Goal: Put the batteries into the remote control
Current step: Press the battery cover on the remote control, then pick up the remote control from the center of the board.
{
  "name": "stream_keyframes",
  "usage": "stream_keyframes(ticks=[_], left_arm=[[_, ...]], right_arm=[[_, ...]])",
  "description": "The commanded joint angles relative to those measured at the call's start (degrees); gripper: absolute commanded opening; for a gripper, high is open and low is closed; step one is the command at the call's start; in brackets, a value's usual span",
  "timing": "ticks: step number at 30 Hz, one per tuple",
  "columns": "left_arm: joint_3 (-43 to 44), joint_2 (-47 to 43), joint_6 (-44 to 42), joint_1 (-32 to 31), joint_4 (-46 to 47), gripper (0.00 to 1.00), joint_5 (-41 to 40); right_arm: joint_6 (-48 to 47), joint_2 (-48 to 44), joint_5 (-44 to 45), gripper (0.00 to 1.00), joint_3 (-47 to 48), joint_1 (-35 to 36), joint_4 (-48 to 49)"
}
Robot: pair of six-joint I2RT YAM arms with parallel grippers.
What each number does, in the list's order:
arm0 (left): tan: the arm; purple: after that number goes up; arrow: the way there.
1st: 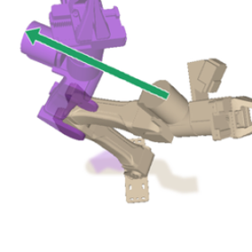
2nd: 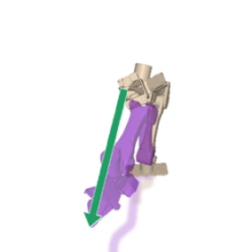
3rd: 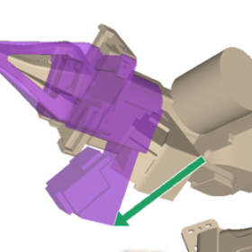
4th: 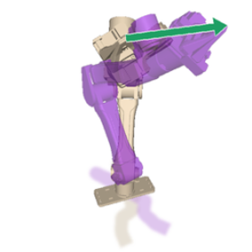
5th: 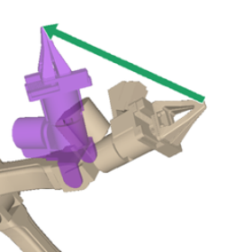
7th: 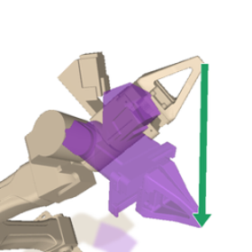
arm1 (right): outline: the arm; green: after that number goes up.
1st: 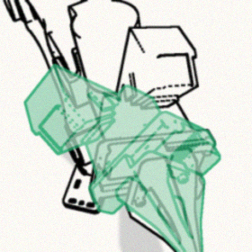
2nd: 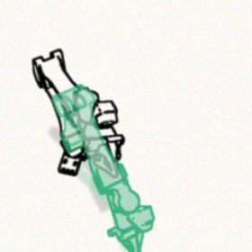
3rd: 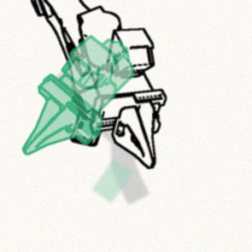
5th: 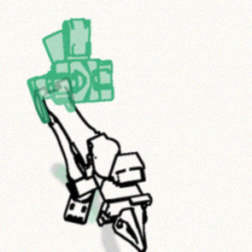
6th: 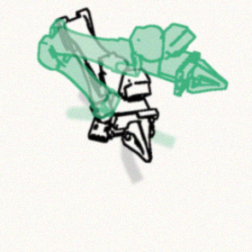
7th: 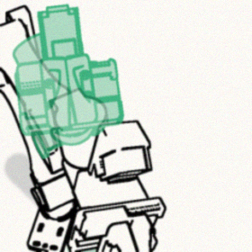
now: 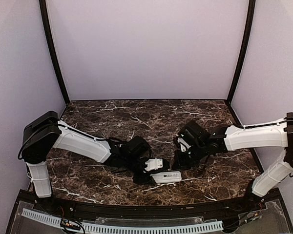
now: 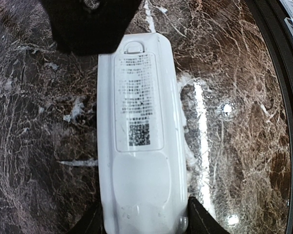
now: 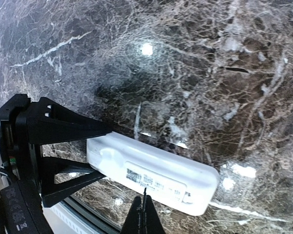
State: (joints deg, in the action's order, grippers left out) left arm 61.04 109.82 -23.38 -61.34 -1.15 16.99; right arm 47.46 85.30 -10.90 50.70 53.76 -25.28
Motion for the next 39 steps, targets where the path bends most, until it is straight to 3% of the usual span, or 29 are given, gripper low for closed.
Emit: stream_keyframes(ticks=[1,11,14,17,19,23,26,31,39], left_arm=[[0.47,1.36,-0.3,-0.01,-3.0,0.27,0.18],[-0.23,-0.77,0.46,0.06,-3.24,0.32,-0.54],[0.1,-2.29,0.73,0.08,-4.24,0.4,-0.51],[0.33,-6.31,1.52,0.49,-5.2,0.57,-0.01],[0.07,-9.4,2.58,1.32,-5.75,0.64,0.87],[-0.74,-15.49,6.12,3.74,-7.48,0.7,1.3],[-2.31,-20.19,10.61,6.77,-7.52,0.73,0.72],[-4.66,-26.17,17.44,10.61,-5.66,0.78,-3.06],[-10.03,-35.3,27.09,19.39,-1.88,0.91,-14.41]], right_arm=[[1.13,4.02,-4.07,0.0,-3.09,0.47,6.86],[1.89,6.41,-3.23,0.0,-4.81,0.38,6.05],[-0.47,4.22,-2.74,0.0,-2.27,0.37,4.51],[-5.09,1.23,-2.74,0.01,0.7,0.38,3.96],[-8.35,-0.84,-2.08,0.15,2.58,0.38,3.66],[-16.5,-2.27,-0.08,0.54,6.5,0.3,0.64],[-23.37,-0.9,1.05,0.71,10.55,0.3,-2.87],[-37.22,2.59,-1.64,0.91,14.86,0.9,-5.38],[-56.99,10.08,0.92,0.92,18.33,9.37,-8.05]])
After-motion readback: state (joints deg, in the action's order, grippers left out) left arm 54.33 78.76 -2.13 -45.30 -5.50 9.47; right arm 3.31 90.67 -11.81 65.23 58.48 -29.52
